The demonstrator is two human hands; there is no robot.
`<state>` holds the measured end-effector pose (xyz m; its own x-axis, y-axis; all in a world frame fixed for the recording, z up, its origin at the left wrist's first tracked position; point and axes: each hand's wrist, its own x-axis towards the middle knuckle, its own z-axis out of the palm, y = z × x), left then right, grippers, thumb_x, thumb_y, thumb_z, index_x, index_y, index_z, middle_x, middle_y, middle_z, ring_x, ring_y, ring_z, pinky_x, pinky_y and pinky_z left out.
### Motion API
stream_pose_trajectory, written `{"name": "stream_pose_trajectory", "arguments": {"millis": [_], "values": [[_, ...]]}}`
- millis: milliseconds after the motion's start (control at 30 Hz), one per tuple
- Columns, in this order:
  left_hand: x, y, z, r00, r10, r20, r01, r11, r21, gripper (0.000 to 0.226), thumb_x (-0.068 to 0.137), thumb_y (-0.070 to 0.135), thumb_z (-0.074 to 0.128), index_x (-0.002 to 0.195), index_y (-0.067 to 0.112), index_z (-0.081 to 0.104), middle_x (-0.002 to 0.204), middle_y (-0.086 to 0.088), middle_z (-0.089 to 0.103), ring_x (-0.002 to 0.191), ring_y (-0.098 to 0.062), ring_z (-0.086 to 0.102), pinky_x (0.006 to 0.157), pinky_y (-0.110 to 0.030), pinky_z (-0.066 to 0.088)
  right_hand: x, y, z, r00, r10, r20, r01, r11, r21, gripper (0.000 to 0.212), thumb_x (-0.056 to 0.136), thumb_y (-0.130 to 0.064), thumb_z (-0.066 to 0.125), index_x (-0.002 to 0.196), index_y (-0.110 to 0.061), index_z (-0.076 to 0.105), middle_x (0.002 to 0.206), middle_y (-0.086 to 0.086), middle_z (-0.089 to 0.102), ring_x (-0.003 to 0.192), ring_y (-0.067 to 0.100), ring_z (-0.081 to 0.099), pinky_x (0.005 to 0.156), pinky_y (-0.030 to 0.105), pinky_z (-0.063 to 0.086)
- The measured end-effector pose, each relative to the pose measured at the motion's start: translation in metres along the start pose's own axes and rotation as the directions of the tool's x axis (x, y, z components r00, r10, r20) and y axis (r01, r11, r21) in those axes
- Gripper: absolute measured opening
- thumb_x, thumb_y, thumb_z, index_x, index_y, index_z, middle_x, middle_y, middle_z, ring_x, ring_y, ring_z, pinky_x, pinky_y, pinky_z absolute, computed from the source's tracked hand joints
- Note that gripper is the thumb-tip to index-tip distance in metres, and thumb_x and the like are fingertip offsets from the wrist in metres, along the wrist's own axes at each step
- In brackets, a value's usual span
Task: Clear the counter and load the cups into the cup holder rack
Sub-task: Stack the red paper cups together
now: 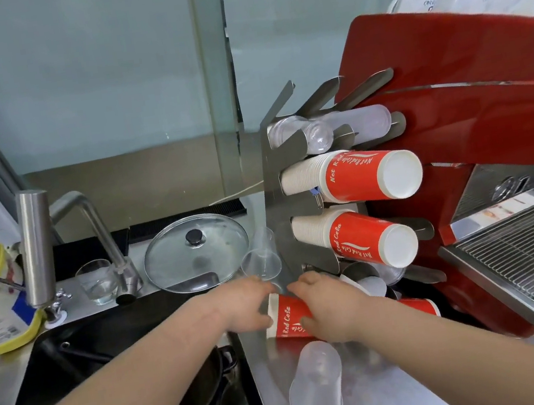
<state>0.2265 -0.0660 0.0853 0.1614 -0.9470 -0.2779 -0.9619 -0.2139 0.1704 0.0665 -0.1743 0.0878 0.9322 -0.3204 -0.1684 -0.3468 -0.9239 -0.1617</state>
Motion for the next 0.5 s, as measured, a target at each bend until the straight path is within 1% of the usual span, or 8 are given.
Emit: {"name": "stream_pose_trajectory", "arguments": {"millis": [100, 167, 267, 367, 500], "values": [[0.011, -0.001, 0.000, 0.997, -0.048, 0.065, 0.046, 0.999, 0.025, 0.074, 0.081, 0.039, 0.066, 0.146, 0.027, 0.032, 0.136, -0.004, 0.047, 0.123, -0.025, 0.050, 0.099, -0.037, 0.045, 0.014, 0.002, 0.012, 0.996, 0.040, 0.077, -0.040, 0.999, -0.006, 0.057, 0.087, -0.028, 0.059, 0.139, -0.017, 0.037, 0.133, 0.011, 0.046, 0.123, 0.030, 0.048, 0.107, 0.040, 0.037], [0.020, -0.001, 0.005, 0.996, -0.060, 0.060, 0.058, 0.998, 0.040, 0.077, 0.079, 0.042, 0.069, 0.144, 0.023, 0.033, 0.135, -0.005, 0.046, 0.124, -0.027, 0.049, 0.098, -0.039, 0.045, 0.022, 0.004, 0.019, 0.993, 0.058, 0.103, -0.061, 0.998, 0.022, 0.054, 0.088, -0.029, 0.059, 0.137, -0.015, 0.040, 0.130, 0.012, 0.048, 0.122, 0.029, 0.050, 0.104, 0.037, 0.039], [0.036, -0.003, 0.020, 0.998, -0.044, 0.036, 0.043, 0.999, 0.025, 0.081, 0.075, 0.045, 0.071, 0.142, 0.018, 0.034, 0.140, -0.007, 0.043, 0.129, -0.028, 0.045, 0.104, -0.042, 0.041, 0.031, 0.007, 0.025, 0.988, 0.093, 0.121, -0.101, 0.993, 0.062, 0.046, 0.088, -0.031, 0.057, 0.129, -0.013, 0.046, 0.126, 0.011, 0.054, 0.120, 0.027, 0.052, 0.100, 0.033, 0.041], [0.046, -0.003, 0.035, 0.999, -0.018, 0.026, 0.018, 1.000, -0.005, 0.081, 0.074, 0.043, 0.073, 0.140, 0.015, 0.036, 0.140, -0.007, 0.042, 0.129, -0.028, 0.044, 0.104, -0.041, 0.041, 0.041, 0.009, 0.034, 0.982, 0.100, 0.158, -0.102, 0.995, 0.002, 0.039, 0.091, -0.024, 0.051, 0.127, -0.010, 0.047, 0.125, 0.012, 0.056, 0.119, 0.028, 0.053, 0.100, 0.034, 0.041], [0.048, -0.003, 0.055, 0.999, -0.030, 0.033, 0.031, 0.999, -0.023, 0.085, 0.073, 0.040, 0.073, 0.143, 0.017, 0.032, 0.137, -0.007, 0.042, 0.126, -0.029, 0.044, 0.102, -0.040, 0.042, 0.050, 0.005, 0.040, 0.957, 0.132, 0.257, -0.113, 0.990, -0.089, 0.042, 0.093, -0.018, 0.050, 0.132, -0.005, 0.042, 0.130, 0.015, 0.052, 0.123, 0.031, 0.051, 0.104, 0.037, 0.039]]}}
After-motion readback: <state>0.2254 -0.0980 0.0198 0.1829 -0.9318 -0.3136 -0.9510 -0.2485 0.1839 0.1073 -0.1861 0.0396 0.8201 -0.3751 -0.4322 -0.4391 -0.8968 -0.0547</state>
